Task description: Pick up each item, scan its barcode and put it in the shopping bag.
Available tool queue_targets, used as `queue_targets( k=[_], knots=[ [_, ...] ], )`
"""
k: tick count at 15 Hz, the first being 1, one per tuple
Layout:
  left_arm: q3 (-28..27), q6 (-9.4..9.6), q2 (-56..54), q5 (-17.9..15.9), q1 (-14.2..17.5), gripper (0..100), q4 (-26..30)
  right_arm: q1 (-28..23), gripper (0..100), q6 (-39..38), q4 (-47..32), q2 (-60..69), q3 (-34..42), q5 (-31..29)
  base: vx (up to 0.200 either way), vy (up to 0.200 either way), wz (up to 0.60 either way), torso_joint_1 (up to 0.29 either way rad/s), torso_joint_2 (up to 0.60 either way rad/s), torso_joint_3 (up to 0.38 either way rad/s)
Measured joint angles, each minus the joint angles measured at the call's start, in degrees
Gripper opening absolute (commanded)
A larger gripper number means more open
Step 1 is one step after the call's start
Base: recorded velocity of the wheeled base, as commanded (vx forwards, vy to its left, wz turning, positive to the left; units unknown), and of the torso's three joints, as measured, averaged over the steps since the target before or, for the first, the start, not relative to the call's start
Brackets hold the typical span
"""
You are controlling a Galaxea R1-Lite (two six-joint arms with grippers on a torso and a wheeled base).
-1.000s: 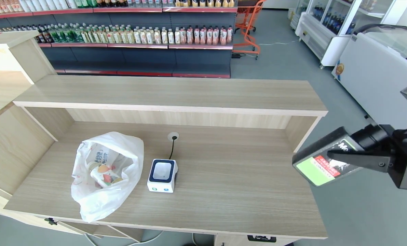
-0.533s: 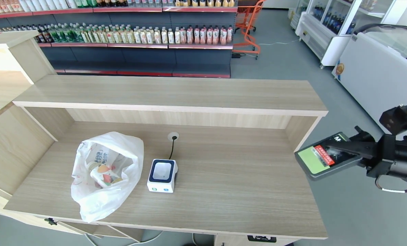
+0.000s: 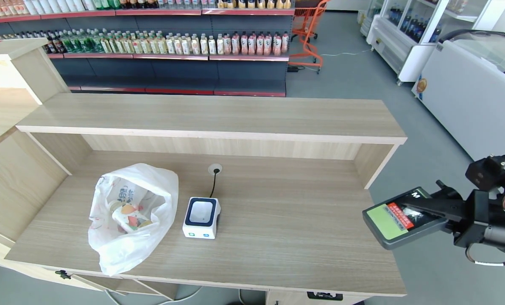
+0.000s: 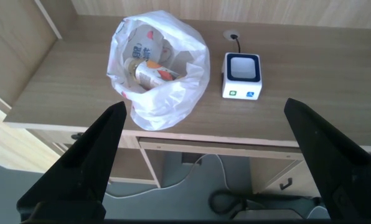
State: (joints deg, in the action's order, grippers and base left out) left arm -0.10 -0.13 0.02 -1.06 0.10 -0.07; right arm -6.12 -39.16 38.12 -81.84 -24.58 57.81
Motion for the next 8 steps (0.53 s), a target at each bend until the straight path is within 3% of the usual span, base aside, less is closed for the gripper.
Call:
queue_targets(
  k=[8],
  knots=[
    [0.0, 0.0, 0.0, 0.0, 0.0, 100, 0.0, 1.49, 0, -1.18, -0.27, 2.95, -0.17, -0.02, 0.0, 0.2, 0.0, 0.0, 0.0, 0.001]
  ],
)
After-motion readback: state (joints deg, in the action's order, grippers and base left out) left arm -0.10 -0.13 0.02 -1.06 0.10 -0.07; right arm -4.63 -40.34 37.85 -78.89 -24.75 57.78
